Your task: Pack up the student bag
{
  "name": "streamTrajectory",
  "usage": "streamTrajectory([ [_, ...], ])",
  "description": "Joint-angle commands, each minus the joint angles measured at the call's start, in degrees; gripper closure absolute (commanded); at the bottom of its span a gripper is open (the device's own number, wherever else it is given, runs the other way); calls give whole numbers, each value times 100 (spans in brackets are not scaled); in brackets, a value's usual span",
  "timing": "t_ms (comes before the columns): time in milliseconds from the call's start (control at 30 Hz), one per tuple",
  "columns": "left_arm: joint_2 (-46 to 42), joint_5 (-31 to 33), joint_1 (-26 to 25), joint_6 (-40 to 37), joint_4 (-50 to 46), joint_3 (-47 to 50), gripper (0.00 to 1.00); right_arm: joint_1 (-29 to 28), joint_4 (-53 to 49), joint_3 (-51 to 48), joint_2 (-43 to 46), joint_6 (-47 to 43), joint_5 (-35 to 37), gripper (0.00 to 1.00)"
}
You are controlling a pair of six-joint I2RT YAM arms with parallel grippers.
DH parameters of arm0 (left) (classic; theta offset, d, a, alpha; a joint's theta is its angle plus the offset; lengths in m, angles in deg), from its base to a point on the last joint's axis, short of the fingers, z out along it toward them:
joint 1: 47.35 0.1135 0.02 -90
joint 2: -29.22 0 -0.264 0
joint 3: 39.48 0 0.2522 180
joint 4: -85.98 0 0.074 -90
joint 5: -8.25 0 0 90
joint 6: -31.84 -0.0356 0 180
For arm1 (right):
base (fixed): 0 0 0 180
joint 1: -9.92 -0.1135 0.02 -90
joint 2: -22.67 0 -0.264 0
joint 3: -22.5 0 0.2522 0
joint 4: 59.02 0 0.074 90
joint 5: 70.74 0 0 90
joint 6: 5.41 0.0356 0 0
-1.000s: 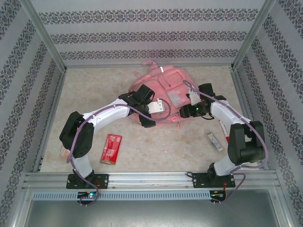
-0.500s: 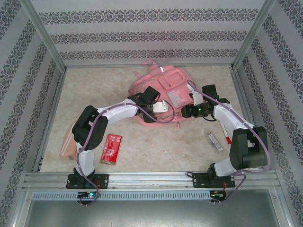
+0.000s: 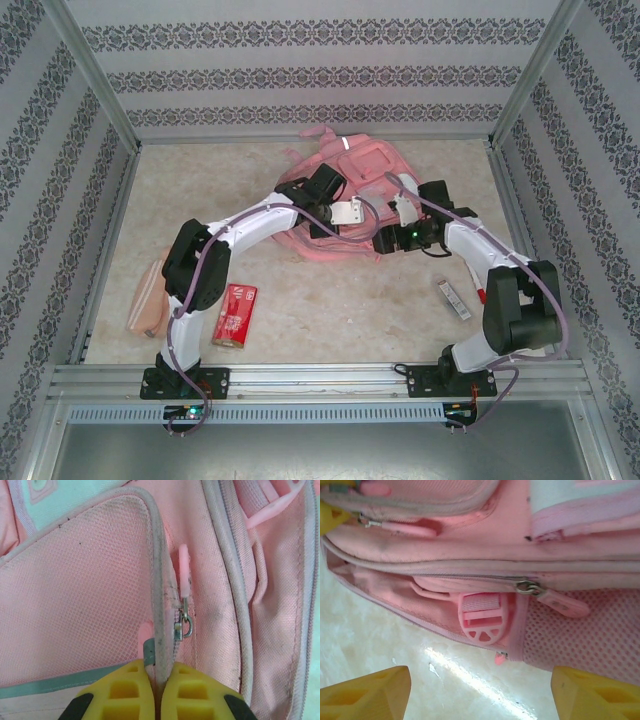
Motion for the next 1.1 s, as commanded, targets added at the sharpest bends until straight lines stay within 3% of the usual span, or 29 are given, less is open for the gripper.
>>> streamTrajectory([
  [0, -340, -596, 75, 42, -728, -377, 100, 35, -85, 92, -78, -452, 297, 26],
  [133, -433, -816, 154, 169, -868, -593, 100, 67, -109, 223, -165, -611, 518, 25],
  [333, -508, -1324, 321, 459, -770, -685, 100, 18, -89, 371, -423, -738, 43, 26],
  [633, -649, -1800, 383, 419, -570, -527, 100, -56, 159, 513, -660, -915, -72, 33],
  [833, -604, -1829, 383, 417, -685, -587, 100, -38, 101, 668, -682, -1032, -303, 70],
  [1067, -562, -1706, 391, 530, -806, -738, 100, 3, -80, 692, -244, -864, -652, 94],
])
